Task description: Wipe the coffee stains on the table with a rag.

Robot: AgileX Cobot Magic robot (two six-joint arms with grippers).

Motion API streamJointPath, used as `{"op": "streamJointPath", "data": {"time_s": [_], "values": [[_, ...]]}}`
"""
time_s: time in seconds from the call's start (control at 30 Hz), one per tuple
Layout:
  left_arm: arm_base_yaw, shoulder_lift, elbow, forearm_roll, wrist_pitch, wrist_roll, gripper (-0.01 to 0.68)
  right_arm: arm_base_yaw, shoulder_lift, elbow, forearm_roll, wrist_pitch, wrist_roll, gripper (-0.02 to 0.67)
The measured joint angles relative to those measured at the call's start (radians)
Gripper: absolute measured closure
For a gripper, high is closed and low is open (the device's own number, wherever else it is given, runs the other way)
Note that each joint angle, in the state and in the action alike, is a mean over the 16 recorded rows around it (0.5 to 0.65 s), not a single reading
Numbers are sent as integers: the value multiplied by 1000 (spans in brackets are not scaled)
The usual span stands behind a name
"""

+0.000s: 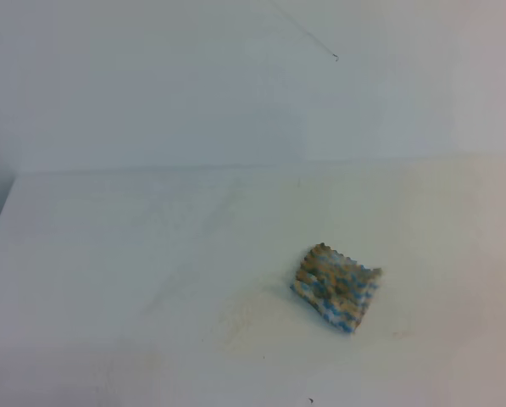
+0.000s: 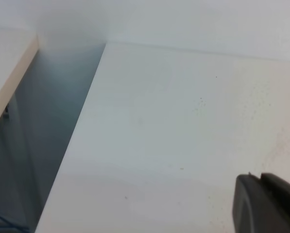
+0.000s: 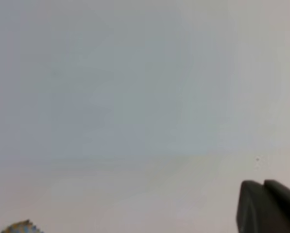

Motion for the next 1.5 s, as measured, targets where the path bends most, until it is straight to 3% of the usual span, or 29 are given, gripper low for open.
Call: {"op": "streamJointPath", "data": {"time_s": [0.33, 0.7, 0.9, 1.5], "values": [[0, 0, 0, 0, 0, 0, 672, -82, -31, 69, 15, -124, 8, 651], [0, 0, 0, 0, 0, 0, 672, -155, -116, 167, 115, -219, -135, 651], [0, 1, 0, 0, 0, 0, 672, -182, -180, 242, 152, -158, -177, 651], [0, 2, 0, 0, 0, 0, 672, -121, -212, 296, 169, 36, -146, 651]]}}
